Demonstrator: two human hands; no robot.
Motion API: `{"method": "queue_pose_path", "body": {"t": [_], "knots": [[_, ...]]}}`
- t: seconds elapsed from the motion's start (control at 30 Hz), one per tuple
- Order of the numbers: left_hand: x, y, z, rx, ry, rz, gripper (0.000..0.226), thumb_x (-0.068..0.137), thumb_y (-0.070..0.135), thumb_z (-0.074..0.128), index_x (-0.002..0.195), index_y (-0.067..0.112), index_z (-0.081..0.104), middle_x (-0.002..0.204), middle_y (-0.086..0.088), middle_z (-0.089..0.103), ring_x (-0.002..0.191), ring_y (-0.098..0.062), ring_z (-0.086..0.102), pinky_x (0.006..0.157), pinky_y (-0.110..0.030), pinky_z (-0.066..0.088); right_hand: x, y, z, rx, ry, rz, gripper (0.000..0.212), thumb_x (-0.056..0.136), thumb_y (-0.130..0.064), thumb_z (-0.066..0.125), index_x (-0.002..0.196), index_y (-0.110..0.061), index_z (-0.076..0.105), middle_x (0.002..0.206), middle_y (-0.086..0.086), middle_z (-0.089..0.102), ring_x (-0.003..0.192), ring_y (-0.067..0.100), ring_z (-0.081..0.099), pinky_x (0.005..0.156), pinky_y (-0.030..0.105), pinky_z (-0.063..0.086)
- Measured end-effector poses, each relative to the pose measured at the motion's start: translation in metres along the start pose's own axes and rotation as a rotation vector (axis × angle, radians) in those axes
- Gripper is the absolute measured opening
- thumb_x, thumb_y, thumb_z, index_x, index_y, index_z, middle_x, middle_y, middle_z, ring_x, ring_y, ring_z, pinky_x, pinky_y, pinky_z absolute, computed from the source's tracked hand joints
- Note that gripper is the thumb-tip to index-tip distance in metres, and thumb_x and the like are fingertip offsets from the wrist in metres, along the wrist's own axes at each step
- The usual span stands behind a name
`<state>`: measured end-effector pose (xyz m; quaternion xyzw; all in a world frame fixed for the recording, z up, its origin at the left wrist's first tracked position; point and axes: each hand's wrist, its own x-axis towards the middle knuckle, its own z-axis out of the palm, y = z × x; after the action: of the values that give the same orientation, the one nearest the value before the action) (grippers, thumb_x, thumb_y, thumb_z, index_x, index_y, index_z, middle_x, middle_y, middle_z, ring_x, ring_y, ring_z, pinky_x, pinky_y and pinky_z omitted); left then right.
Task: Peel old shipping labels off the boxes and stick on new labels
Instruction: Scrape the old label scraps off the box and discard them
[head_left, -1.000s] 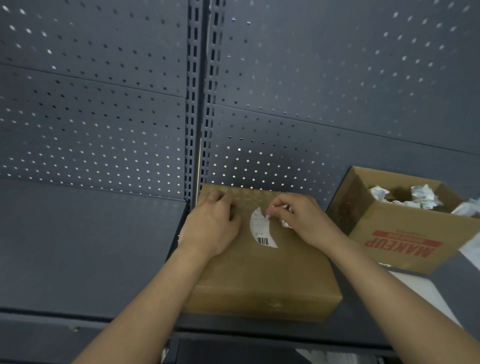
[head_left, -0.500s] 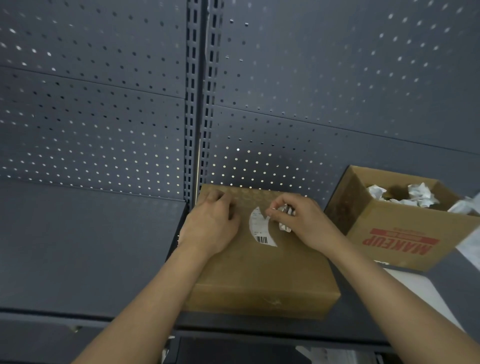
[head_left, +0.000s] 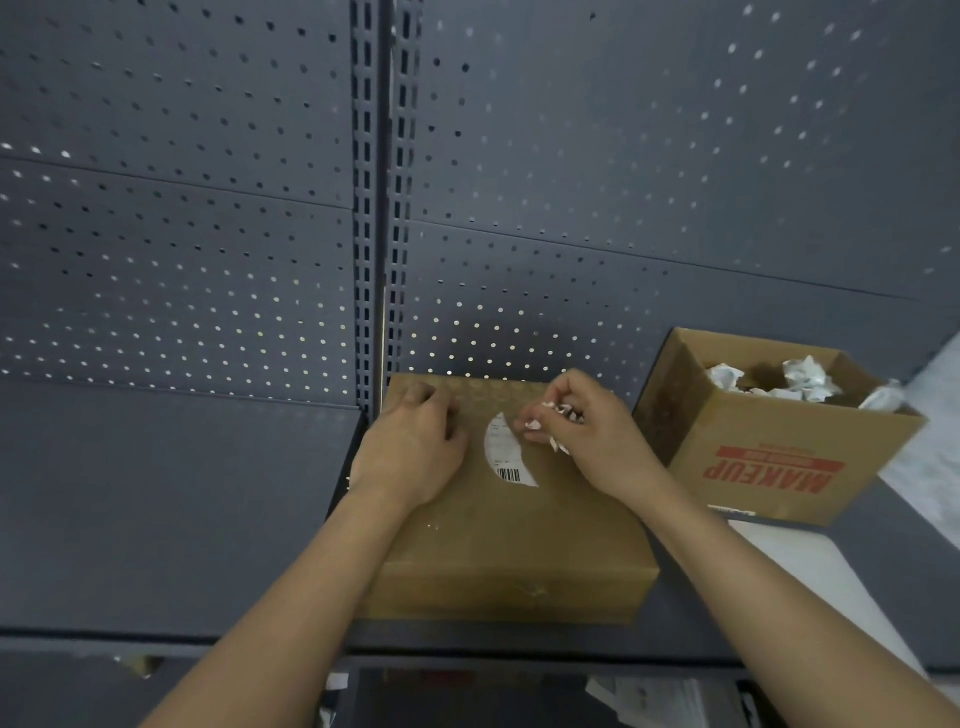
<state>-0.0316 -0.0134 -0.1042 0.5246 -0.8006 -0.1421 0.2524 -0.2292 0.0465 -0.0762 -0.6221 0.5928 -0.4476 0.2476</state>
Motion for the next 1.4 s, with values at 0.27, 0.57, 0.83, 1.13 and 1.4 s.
{"method": "queue_pose_path", "body": {"t": [0.27,0.57,0.83,1.13,1.4], "knots": [[0.0,-0.002,0.001,-0.003,0.005,0.028,0.028,0.096,0.031,0.049,0.117,0.017,0.06,0.129,-0.001,0.052,0.117,-0.025,0.051,0.087,-0.042,0.051,-0.012,-0.005,-0.011,-0.054,0.011,-0.012,0.057,0.1,-0.008,0.053,0.146,-0.036,0.033,0.086,-0.002,0.07,0.064,0.009,0.059,0.066,0.025,0.052],[0.001,-0.002,0.003,0.001,-0.003,0.044,0.027,0.096,0.027,0.048,0.117,0.016,0.06,0.127,-0.002,0.053,0.113,-0.026,0.053,0.083,-0.043,0.052,-0.022,-0.004,-0.04,-0.034,0.098,0.066,0.018,0.098,-0.017,0.058,0.09,-0.013,0.072,0.054,-0.015,0.051,0.05,0.001,0.043,0.056,0.02,0.036],[0.002,0.0,0.006,-0.01,0.009,0.056,0.023,0.096,0.025,0.049,0.113,0.014,0.061,0.122,-0.003,0.055,0.108,-0.026,0.053,0.076,-0.038,0.048,-0.033,-0.004,-0.069,0.004,0.235,0.08,0.016,0.102,-0.014,0.049,0.103,-0.014,0.065,0.072,-0.004,0.059,0.058,0.005,0.052,0.06,0.021,0.042],[0.002,-0.002,0.007,-0.034,0.006,0.052,0.026,0.097,0.023,0.05,0.12,0.015,0.059,0.128,-0.003,0.052,0.106,-0.025,0.055,0.075,-0.035,0.043,-0.032,-0.009,-0.131,-0.038,0.372,0.037,0.038,0.099,-0.027,0.057,0.135,-0.028,0.045,0.114,-0.004,0.07,0.107,0.007,0.065,0.092,0.024,0.048],[0.004,-0.004,0.008,-0.042,-0.001,0.035,0.027,0.095,0.025,0.053,0.12,0.016,0.061,0.128,-0.003,0.052,0.109,-0.025,0.054,0.084,-0.042,0.049,-0.013,-0.006,-0.162,-0.117,0.335,0.091,0.044,0.098,-0.029,0.058,0.137,-0.025,0.037,0.144,0.001,0.052,0.124,0.014,0.056,0.104,0.038,0.047]]}}
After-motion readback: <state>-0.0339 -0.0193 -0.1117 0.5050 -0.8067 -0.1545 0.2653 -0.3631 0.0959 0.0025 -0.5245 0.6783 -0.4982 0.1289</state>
